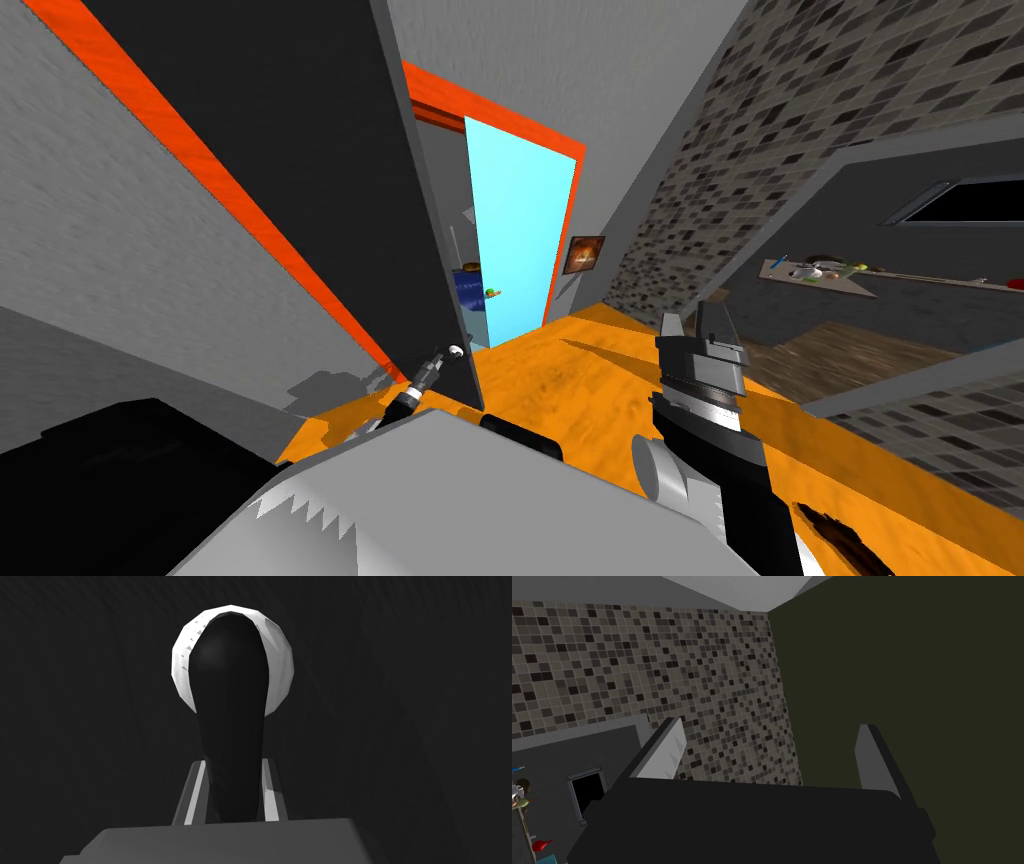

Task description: Pull the door open

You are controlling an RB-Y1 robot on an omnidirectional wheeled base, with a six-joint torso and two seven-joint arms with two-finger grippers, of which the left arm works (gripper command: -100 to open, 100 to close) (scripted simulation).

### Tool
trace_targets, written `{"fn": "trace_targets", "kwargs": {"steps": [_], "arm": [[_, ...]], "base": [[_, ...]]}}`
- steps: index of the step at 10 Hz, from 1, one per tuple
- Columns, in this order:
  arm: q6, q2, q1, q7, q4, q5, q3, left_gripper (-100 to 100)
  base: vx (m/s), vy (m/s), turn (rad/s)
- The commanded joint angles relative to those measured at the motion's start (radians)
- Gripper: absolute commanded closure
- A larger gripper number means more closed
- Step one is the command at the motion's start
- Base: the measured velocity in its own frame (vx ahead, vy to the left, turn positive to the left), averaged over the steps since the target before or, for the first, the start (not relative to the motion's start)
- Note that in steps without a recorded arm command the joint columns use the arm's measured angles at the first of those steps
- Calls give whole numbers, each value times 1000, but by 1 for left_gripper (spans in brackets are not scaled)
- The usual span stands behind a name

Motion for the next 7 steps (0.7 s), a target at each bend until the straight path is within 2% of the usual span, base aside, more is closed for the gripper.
{"fn": "trace_targets", "kwargs": {"steps": [1,3,5,7], "arm": [[7,-17,-28,-2,10,-17,-14,100],[20,-23,-90,3,48,-38,-21,100],[23,-24,-102,3,55,-42,-22,100],[31,-27,-146,7,81,-56,-27,100]], "base": [[-120,15,-41],[-187,89,-80],[-159,19,-18],[-145,24,2]]}}
